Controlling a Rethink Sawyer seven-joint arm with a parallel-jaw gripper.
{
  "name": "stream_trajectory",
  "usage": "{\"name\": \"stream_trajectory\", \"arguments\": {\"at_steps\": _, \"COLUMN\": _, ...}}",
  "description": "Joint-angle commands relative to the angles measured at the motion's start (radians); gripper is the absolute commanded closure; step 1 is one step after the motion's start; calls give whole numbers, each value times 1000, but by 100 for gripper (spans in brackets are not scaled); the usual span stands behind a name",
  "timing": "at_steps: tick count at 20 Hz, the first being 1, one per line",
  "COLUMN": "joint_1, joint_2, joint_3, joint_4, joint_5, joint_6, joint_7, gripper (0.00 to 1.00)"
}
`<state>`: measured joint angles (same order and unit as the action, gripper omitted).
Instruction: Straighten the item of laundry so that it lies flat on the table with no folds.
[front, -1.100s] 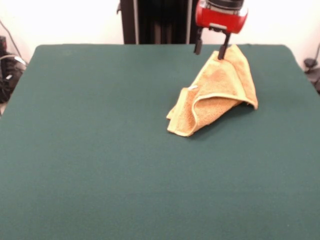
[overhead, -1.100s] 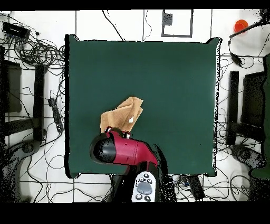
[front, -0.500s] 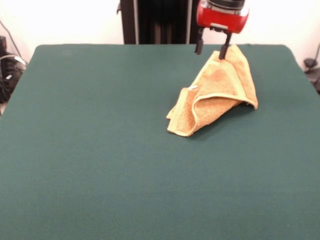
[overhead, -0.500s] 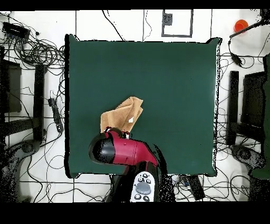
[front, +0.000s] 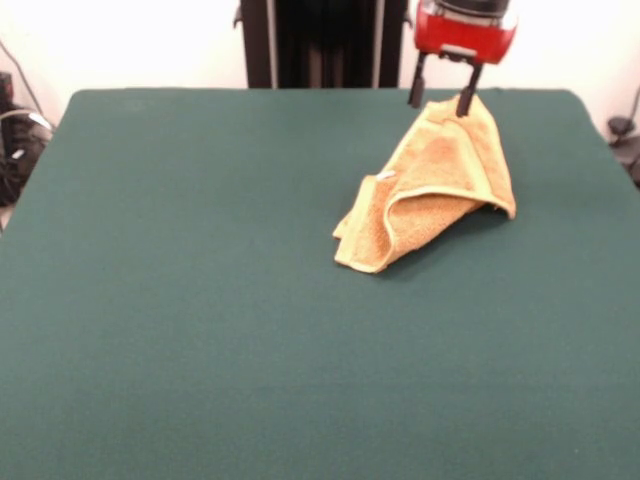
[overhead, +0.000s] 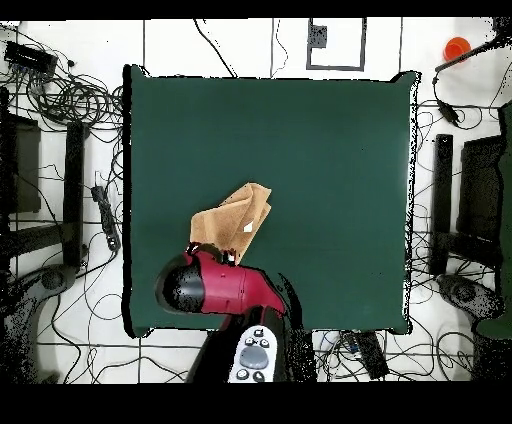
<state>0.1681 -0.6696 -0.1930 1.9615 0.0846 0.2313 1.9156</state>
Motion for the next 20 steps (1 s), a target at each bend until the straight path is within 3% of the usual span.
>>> {"name": "stream_trajectory", "arguments": {"at_steps": 1, "joint_1": 42, "joint_2": 24, "joint_3": 62, "joint_4": -36, "joint_5": 7, "joint_6": -61, "joint_7": 165, "gripper": 0}}
{"name": "stream_trajectory", "arguments": {"at_steps": 15, "joint_1": 23, "joint_2": 55, "joint_3": 72, "joint_4": -122, "joint_5": 22, "joint_6": 16, "joint_7": 135, "gripper": 0}}
{"name": "stream_trajectory", "arguments": {"at_steps": 16, "joint_1": 3, "joint_2": 0, "joint_3": 91, "joint_4": 54, "joint_5": -23, "joint_6": -107, "joint_7": 159, "gripper": 0}}
{"name": "stream_trajectory", "arguments": {"at_steps": 19, "joint_1": 7, "joint_2": -2, "joint_3": 91, "joint_4": 67, "joint_5": -26, "joint_6": -118, "joint_7": 161, "gripper": 0}}
{"name": "stream_trajectory", "arguments": {"at_steps": 20, "joint_1": 36, "joint_2": -13, "joint_3": 95, "joint_4": 155, "joint_5": -39, "joint_6": -192, "joint_7": 202, "gripper": 0}}
